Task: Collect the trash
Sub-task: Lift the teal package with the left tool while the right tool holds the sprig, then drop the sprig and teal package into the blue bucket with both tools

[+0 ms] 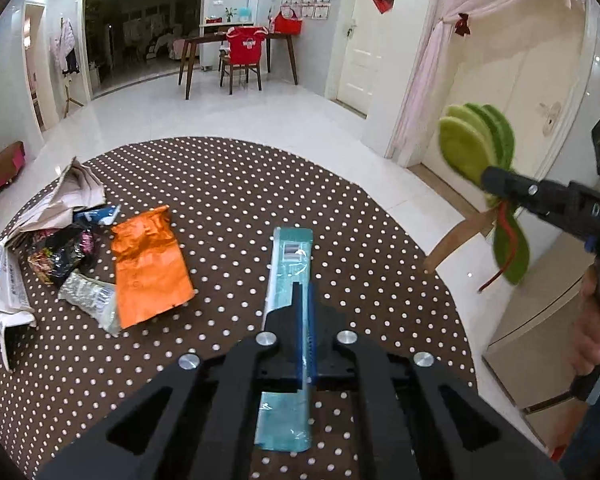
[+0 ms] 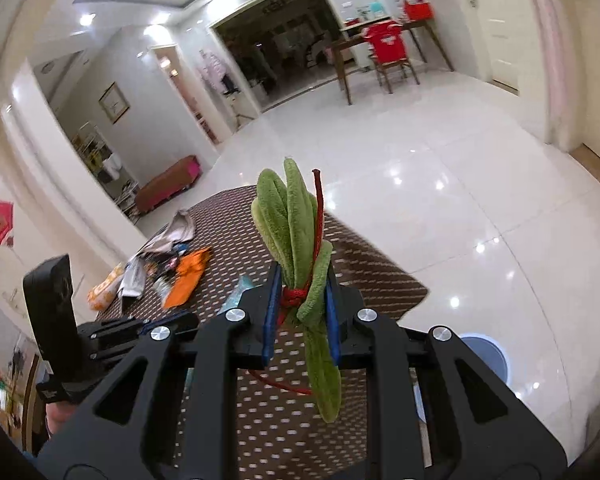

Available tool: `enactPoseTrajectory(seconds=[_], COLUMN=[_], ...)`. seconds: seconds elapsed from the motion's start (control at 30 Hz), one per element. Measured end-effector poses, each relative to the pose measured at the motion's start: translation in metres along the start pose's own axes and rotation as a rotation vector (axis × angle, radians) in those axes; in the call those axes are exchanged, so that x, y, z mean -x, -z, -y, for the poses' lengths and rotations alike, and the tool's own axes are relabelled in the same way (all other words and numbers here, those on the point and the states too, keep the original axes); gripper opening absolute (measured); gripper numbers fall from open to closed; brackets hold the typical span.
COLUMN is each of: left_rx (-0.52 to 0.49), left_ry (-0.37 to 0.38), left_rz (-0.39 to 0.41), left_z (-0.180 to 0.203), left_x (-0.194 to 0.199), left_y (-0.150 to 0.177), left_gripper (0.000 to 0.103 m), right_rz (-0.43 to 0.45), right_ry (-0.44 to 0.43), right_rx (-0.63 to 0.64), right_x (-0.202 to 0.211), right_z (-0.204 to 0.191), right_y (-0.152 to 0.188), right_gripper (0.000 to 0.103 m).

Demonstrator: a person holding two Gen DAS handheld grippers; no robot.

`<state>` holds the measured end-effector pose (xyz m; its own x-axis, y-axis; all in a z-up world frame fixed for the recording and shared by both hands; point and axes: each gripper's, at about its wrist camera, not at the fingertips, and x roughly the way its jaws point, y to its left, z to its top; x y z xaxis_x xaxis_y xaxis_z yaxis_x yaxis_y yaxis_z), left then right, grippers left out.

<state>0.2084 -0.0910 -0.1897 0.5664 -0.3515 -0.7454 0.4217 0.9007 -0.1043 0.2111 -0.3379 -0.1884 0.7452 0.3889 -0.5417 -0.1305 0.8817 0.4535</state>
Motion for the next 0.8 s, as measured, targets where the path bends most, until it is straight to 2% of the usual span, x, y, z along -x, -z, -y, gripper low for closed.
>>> enactPoseTrajectory(seconds=[0.07,0.13,0.17,0.2,0.23,0.27,0.37,0.43,0.47,0.5,0.53,0.67,0.8], left_rx=[0.004,-0.003,-0.005,-0.003,0.002,0.006,0.006,-0.039,-0.072,-0.076,-0.088,-0.076,-0.022], left_ry=[0.01,-0.002,-0.023,-0.043,-0.069,-0.088,-0.101,-0.114,-0.117,-0.096,-0.082,-0.051,0.007], left_rz=[-0.016,-0.028,-0.034,-0.033,-0.019,-0.007,-0.051,-0.08,-0.079,-0.082,-0.09,-0.099,-0.087], left_z=[0.004,0.005,0.005,0.003,0.001,-0.001,-0.01,-0.01,-0.008,-0.006,-0.004,-0.005,-0.007], left_x=[-0.008,-0.015,-0.019,-0.022,-0.022,-0.022,-0.03,-0.038,-0.039,-0.038,-0.037,-0.038,-0.035], left_y=[-0.004,-0.004,-0.005,-0.006,-0.007,-0.007,-0.006,-0.003,-0.003,-0.005,-0.007,-0.014,-0.016], left_gripper=[0.002,0.007,0.027,0.061,0.074,0.078,0.078,0.069,0.061,0.04,0.026,0.026,0.025], right_rz=[0.0,-0.006,-0.01,-0.013,-0.018,-0.022,-0.036,-0.039,-0.039,-0.039,-0.038,-0.036,-0.037], right_ry=[0.012,0.022,0.024,0.024,0.023,0.022,0.019,0.017,0.015,0.014,0.015,0.013,0.025], right_rx=[-0.012,-0.017,-0.019,-0.02,-0.022,-0.022,-0.023,-0.027,-0.028,-0.029,-0.027,-0.032,-0.037], right_x=[0.002,0.0,0.0,-0.002,-0.004,-0.006,-0.011,-0.013,-0.012,-0.012,-0.013,-0.013,-0.011], right_z=[0.009,0.014,0.016,0.016,0.017,0.017,0.018,0.02,0.021,0.021,0.021,0.022,0.028], right_y=[-0.001,0.0,0.001,0.002,0.003,0.005,0.007,0.008,0.006,0.006,0.006,0.006,0.005], right_gripper=[0.02,0.02,0.02,0.02,0.02,0.02,0.02,0.02,0.02,0.02,0.02,0.02,0.02])
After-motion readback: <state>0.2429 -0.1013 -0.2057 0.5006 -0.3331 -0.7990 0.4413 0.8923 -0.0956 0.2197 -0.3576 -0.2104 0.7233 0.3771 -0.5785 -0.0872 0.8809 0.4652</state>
